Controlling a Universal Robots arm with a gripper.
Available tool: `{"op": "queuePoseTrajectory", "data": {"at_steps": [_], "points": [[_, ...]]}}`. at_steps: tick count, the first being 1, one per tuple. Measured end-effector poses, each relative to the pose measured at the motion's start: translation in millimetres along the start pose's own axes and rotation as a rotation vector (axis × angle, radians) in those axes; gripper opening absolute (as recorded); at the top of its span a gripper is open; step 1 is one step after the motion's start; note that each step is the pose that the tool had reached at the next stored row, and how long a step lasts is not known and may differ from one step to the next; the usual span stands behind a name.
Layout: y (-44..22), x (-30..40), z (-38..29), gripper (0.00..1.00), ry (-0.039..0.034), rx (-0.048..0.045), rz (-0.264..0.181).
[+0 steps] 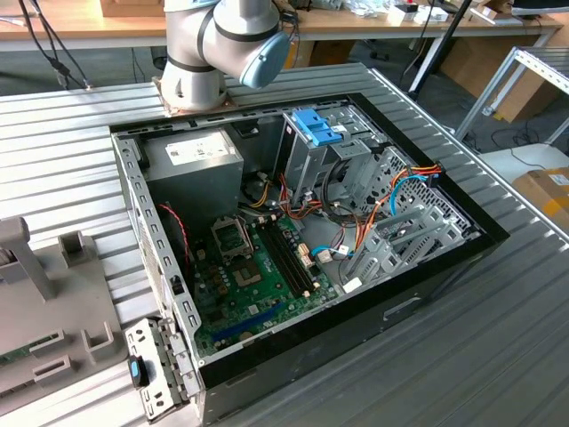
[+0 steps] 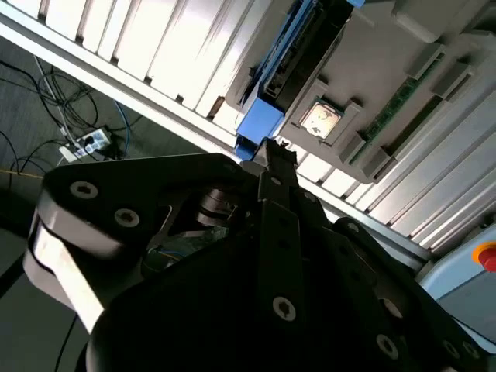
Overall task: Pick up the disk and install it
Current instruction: 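Pick up the disk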
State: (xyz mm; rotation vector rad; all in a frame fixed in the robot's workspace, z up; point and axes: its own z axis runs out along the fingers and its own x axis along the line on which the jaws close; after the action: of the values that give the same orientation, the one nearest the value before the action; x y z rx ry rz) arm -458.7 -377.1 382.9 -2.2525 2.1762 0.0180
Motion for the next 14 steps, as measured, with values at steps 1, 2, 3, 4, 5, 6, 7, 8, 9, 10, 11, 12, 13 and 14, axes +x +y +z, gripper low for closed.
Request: {"op": "queuePoseTrajectory", "data": {"at_steps": [1, 2, 3, 4, 5, 6, 7, 8, 9, 10, 11, 12, 13, 14], "points": [[-0.1, 1.7, 2.6, 0.11, -0.0220, 0.0031, 0.000], [-0.3, 1.7, 2.6, 0.11, -0.0221, 0.0031, 0.000], [-0.4, 1.7, 2.6, 0.11, -0.0221, 0.0031, 0.000], [-0.4, 1.7, 2.6, 0.11, -0.0221, 0.0031, 0.000], [-0.5, 1.7, 2.6, 0.11, -0.0221, 0.0031, 0.000], [-0.6, 1.7, 2.6, 0.12, -0.0220, 0.0031, 0.000], [-0.7, 1.7, 2.6, 0.17, -0.0221, 0.0031, 0.000], [-0.8, 1.7, 2.6, 0.30, -0.0220, 0.0031, 0.000], [-1.0, 1.7, 2.6, 0.42, -0.0220, 0.0031, 0.000], [-1.1, 1.7, 2.6, 0.48, -0.0220, 0.0031, 0.000], [-1.1, 1.8, 2.6, 0.54, -0.0221, 0.0031, 0.000], [-1.2, 1.8, 3.1, 0.54, -0.0221, 0.0032, 0.000], [-1.2, 1.8, 5.9, 0.54, -0.0230, 0.0031, 0.000], [-1.1, 1.8, 9.7, 0.54, -0.0233, 0.0031, 0.000]]}}
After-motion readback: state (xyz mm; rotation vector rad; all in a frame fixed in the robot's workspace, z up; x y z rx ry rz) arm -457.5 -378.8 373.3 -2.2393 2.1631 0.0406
